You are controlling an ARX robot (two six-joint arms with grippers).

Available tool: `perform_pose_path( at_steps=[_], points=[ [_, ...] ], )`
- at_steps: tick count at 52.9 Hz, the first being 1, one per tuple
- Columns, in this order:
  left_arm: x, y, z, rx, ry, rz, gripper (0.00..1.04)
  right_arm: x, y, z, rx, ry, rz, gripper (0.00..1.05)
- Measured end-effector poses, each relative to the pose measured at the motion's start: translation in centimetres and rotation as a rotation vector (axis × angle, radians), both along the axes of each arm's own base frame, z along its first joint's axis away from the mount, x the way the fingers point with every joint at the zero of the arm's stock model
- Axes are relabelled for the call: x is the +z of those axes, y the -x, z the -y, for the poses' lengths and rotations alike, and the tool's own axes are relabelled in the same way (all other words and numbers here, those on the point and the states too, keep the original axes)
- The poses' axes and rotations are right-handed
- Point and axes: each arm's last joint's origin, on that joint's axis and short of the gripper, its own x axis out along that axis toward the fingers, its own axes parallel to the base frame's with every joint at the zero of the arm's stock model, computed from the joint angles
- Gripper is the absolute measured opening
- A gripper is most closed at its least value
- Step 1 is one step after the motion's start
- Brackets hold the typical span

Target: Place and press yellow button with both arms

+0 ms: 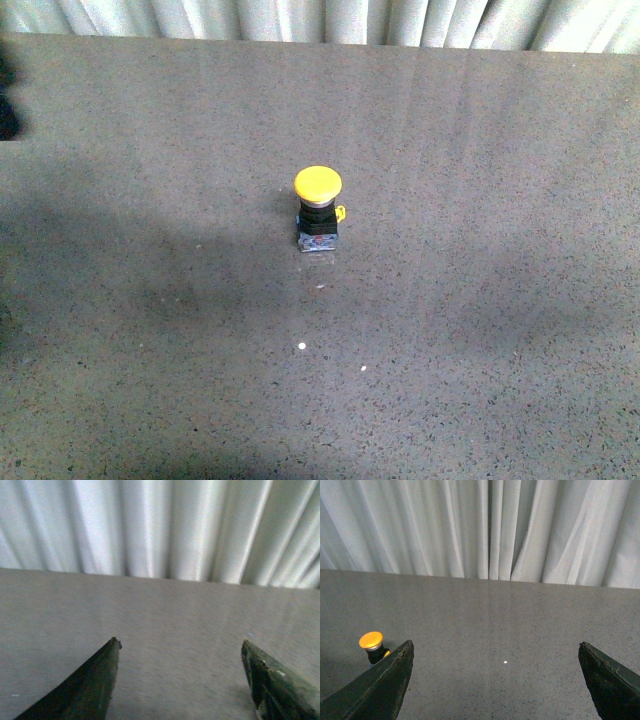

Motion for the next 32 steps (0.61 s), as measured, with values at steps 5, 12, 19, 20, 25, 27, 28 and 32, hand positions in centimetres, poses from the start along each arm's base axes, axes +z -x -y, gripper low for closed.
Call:
perform_pose_path(
  at_steps=[5, 12, 19, 20, 25, 27, 28, 32],
  points=[
    [-0.5, 3.4, -4.1, 0.030, -0.038, -0.014, 0.46, 0.0, 0.0, 0.0, -0.002, 0.000, 0.000, 0.96],
    [0.2, 4.8, -5.4, 0.041, -0.038, 0.028, 0.19, 0.0, 0.0, 0.0, 0.001, 0.000, 0.000, 0.96],
    [0.3, 5.6, -6.0, 0.032, -0.042, 0.029, 0.02, 0.0, 0.0, 0.0, 0.000, 0.000, 0.000, 0.96],
    [0.3, 5.6, -6.0, 0.031, -0.044, 0.029, 0.01, 0.0, 0.0, 0.0, 0.000, 0.000, 0.000, 0.96],
    [0.3, 6.3, -6.4, 0.036, -0.044, 0.030, 0.01, 0.0, 0.0, 0.0, 0.000, 0.000, 0.000, 0.96],
    [0.3, 6.5, -6.5, 0.036, -0.043, 0.032, 0.01, 0.0, 0.0, 0.0, 0.000, 0.000, 0.000, 0.96],
    [0.4, 6.5, -6.7, 0.027, -0.043, 0.032, 0.01, 0.0, 0.0, 0.0, 0.000, 0.000, 0.000, 0.96],
    [0.5, 6.9, -7.4, 0.032, -0.043, 0.038, 0.01, 0.0, 0.0, 0.0, 0.001, 0.000, 0.000, 0.96]
  ],
)
